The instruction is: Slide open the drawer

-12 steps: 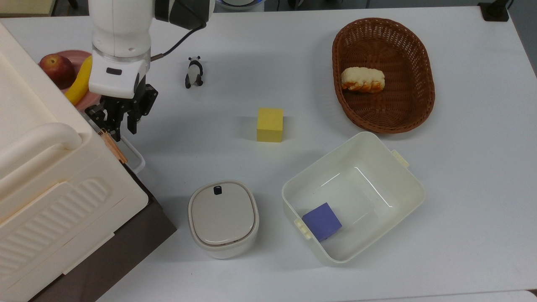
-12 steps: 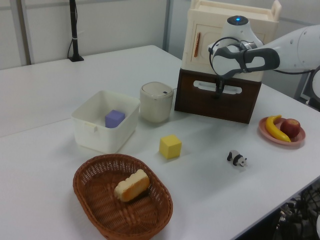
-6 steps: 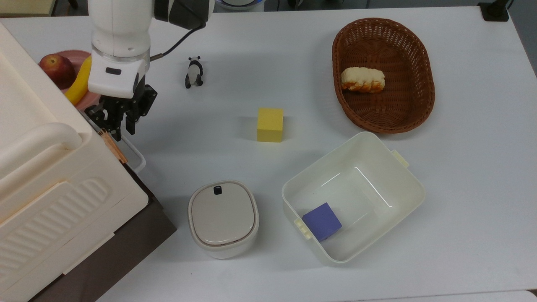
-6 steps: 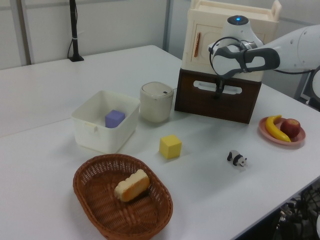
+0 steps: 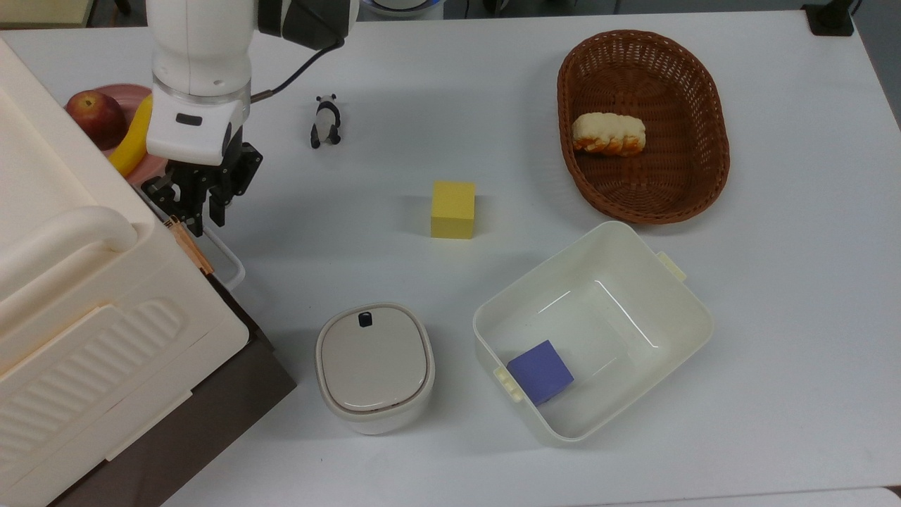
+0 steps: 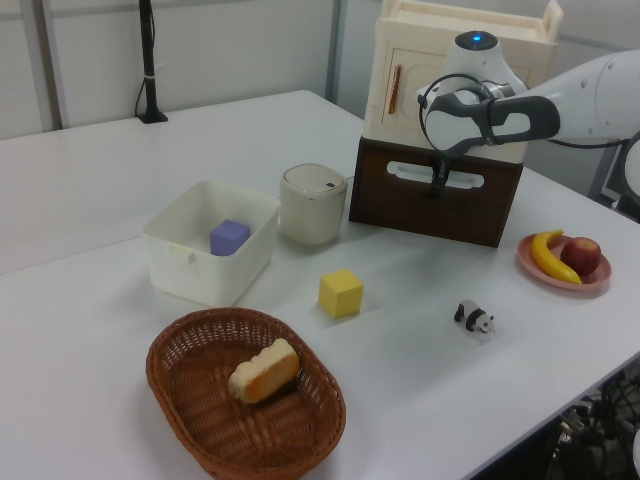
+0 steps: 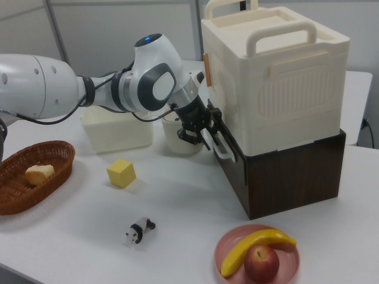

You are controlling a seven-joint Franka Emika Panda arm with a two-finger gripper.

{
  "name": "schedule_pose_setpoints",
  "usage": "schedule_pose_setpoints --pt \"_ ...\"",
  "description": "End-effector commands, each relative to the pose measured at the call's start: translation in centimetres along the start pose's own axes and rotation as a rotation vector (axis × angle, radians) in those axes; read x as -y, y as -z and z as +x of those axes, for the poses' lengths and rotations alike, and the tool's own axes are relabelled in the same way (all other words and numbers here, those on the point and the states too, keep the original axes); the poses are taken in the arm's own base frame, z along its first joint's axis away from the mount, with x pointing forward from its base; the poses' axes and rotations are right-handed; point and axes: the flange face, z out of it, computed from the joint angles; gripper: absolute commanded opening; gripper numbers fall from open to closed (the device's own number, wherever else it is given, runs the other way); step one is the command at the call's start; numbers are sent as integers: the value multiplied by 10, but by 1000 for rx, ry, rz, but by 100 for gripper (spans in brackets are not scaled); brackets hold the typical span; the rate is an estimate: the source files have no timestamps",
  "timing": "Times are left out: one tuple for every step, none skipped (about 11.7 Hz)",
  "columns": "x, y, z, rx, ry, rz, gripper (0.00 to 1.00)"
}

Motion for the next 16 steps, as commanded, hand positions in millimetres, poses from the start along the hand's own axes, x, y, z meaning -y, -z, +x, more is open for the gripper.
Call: schedule_pose_setpoints --pt "-1 -3 -4 1 8 -16 19" --pt "-2 -3 -5 1 9 -17 15" --pt "-2 -3 -6 6 14 -19 8" --pt "-2 -4 -6 7 16 -19 6" --pt "-2 -4 -6 5 13 -16 6" --pt "-2 -3 -6 3 11 -17 6" --pt "-2 -3 -6 3 11 -17 6" --pt "-2 -3 -6 2 10 -16 6" --pt "-2 -1 -6 0 4 -18 6" --pt "-4 3 -7 -3 -1 -22 6" --pt "-6 5 -10 -3 -8 -25 5" --pt "-7 11 -11 -7 -13 -33 5" --pt "-9 15 -13 -8 -18 -37 5" --pt "-8 19 -13 -10 -16 -36 5" --pt "-6 19 -12 -9 -15 -33 5" --pt "-5 21 -13 -7 -15 -31 5"
